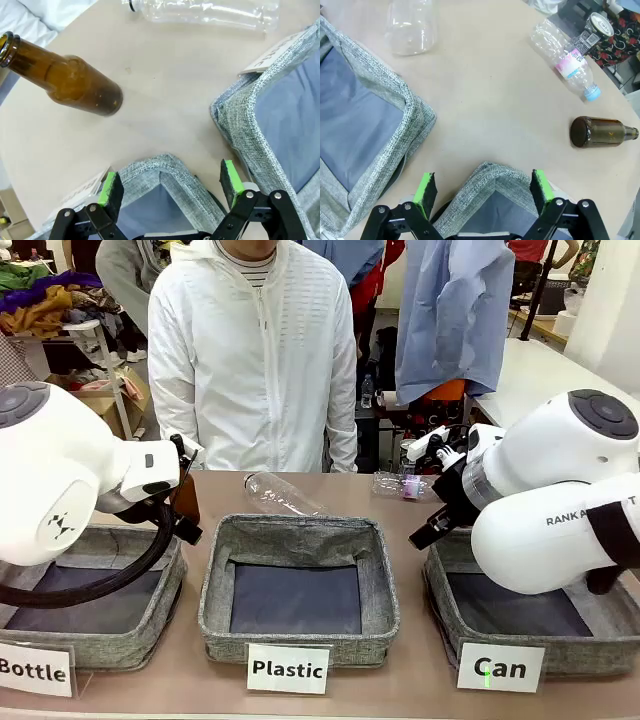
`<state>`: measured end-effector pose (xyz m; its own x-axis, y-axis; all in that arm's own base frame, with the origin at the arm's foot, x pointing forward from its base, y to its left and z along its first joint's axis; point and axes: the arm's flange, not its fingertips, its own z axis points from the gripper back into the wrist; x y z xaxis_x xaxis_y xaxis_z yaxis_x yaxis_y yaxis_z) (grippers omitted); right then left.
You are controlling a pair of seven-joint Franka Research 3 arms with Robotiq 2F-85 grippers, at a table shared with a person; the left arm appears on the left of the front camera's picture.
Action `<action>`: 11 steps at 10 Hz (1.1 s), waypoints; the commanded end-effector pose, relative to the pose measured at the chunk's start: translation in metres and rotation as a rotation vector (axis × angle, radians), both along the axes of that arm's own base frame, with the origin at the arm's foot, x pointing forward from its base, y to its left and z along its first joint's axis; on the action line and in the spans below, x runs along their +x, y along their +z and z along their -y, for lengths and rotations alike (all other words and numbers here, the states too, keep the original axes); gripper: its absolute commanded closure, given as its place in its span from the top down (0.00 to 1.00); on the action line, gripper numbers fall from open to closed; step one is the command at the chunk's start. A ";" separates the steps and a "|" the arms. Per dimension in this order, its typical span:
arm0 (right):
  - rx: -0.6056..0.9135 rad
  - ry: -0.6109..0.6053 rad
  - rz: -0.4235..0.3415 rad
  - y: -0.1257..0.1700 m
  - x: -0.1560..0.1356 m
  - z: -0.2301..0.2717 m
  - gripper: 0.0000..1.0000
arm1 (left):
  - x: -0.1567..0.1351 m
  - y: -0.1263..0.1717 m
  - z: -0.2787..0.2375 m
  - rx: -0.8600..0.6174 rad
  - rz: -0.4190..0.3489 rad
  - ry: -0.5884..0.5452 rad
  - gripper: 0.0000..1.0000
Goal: Sort the can waste into the basket.
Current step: Pick up the can waste from the table and place it in the right Fabric basket.
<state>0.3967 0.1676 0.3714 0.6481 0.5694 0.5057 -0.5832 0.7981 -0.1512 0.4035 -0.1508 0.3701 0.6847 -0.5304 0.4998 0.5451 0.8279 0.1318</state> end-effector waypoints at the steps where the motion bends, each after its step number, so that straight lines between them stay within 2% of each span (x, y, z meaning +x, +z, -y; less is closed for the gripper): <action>1: 0.000 0.000 0.000 0.000 0.000 0.000 1.00 | 0.000 0.000 0.000 0.000 0.000 0.000 1.00; 11: 0.000 0.000 0.000 0.000 0.000 0.000 1.00 | 0.000 0.000 0.000 0.000 0.000 0.000 1.00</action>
<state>0.3966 0.1677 0.3714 0.6476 0.5702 0.5054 -0.5837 0.7976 -0.1519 0.4035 -0.1507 0.3701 0.6849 -0.5301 0.4999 0.5449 0.8281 0.1315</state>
